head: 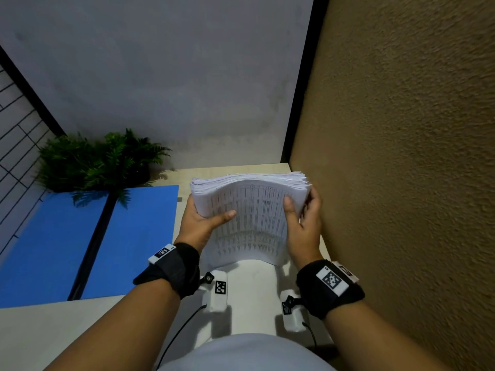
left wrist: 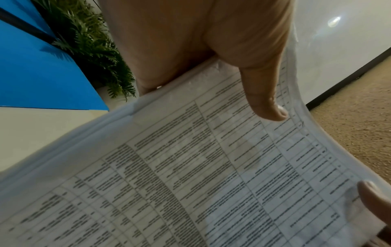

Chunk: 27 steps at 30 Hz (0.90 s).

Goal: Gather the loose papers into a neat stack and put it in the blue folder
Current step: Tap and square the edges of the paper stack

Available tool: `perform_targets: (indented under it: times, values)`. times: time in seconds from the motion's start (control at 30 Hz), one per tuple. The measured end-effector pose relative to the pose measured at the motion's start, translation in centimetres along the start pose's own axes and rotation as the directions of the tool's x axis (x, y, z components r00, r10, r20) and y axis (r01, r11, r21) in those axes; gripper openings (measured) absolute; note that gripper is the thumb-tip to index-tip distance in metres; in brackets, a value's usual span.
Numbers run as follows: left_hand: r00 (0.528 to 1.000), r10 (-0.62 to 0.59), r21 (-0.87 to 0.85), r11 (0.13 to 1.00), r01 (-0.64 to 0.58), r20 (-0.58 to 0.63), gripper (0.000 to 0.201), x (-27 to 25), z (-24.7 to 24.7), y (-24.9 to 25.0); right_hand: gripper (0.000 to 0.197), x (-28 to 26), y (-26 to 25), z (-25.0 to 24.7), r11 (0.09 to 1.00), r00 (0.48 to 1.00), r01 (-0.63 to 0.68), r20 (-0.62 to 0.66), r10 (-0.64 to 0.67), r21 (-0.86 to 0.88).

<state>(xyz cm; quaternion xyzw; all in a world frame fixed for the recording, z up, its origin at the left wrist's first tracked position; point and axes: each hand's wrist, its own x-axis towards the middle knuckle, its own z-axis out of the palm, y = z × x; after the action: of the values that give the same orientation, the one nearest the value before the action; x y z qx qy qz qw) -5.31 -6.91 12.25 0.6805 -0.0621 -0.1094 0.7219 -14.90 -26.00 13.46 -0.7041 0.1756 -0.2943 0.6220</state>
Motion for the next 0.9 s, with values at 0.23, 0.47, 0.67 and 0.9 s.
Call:
perform_targets:
  times: [0.23,0.47,0.67,0.9]
  values:
    - [1.0,-0.004,-0.015,1.0,0.004,0.027,0.103,-0.5,-0.1,0.2,0.056,-1.6,-0.4,0.6,0.977,0.983,0.167,-0.054,-0.175,-0.129]
    - [0.999,-0.002,-0.023,1.0,0.003,0.036,0.101,-0.8,-0.2,0.4,0.053,-2.0,-0.4,0.5,0.99,0.985,0.143,-0.095,-0.143,-0.006]
    - [0.999,0.006,-0.013,1.0,-0.006,0.042,0.1,-0.9,-0.4,0.4,0.028,-1.9,-0.6,0.3,0.981,0.969,0.196,-0.15,-0.195,-0.004]
    - [0.998,0.004,-0.027,1.0,-0.002,0.059,0.098,-0.9,-0.4,0.5,0.02,-1.0,-1.2,-0.4,0.981,0.959,0.174,-0.212,-0.189,-0.089]
